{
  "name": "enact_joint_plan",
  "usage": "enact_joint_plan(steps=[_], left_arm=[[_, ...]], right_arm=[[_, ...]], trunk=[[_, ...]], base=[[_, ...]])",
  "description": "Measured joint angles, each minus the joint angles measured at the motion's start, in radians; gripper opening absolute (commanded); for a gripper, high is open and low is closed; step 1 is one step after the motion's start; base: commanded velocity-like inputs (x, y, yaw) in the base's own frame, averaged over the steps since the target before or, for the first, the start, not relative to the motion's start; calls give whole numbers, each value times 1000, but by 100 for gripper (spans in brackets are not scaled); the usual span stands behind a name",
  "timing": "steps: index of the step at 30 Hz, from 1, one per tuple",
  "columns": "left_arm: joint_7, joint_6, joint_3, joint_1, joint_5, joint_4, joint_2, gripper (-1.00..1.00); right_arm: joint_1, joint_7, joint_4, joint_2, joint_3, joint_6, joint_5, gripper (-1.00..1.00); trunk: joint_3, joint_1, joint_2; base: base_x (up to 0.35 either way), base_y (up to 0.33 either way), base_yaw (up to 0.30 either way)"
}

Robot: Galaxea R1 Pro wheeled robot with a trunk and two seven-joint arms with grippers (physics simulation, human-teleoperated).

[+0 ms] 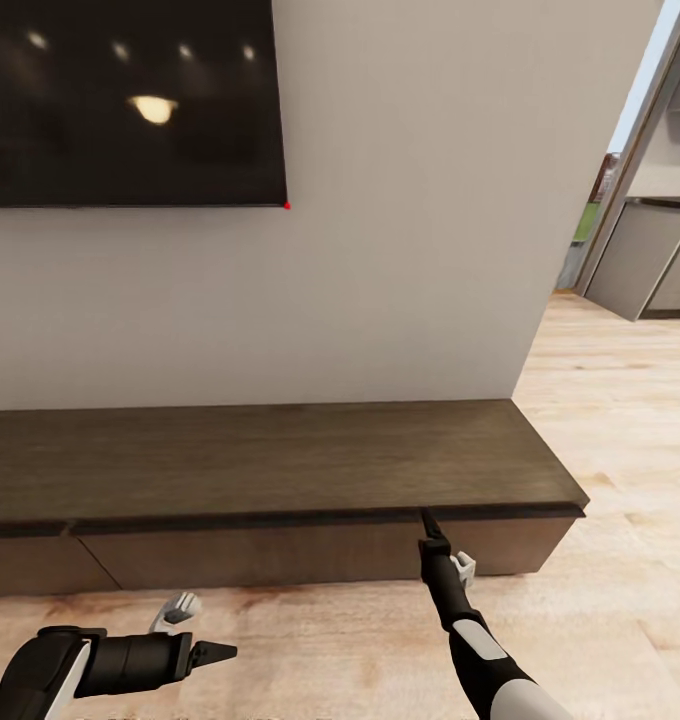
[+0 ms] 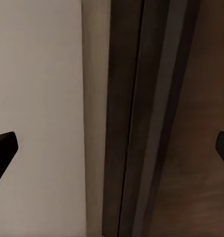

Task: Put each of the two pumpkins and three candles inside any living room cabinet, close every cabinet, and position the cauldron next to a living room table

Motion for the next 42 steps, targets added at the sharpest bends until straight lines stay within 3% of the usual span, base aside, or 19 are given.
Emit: enact_joint_plan(steps=[18, 25, 42], left_arm=[[0, 0, 1, 0, 0, 0, -2, 100], [0, 0, 2, 0, 0, 0, -2, 100], [0, 0, 3, 0, 2, 0, -1, 100]], right_arm=[[0, 0, 0, -2, 0, 3, 0, 100], [0, 0, 0, -2, 0, 3, 0, 100], [0, 0, 0, -2, 3, 1, 0, 100]], trunk=[[-44, 54, -98], [-54, 62, -112], [-54, 62, -112]], base=[[0, 0, 0], [0, 0, 0], [34, 0, 0]])
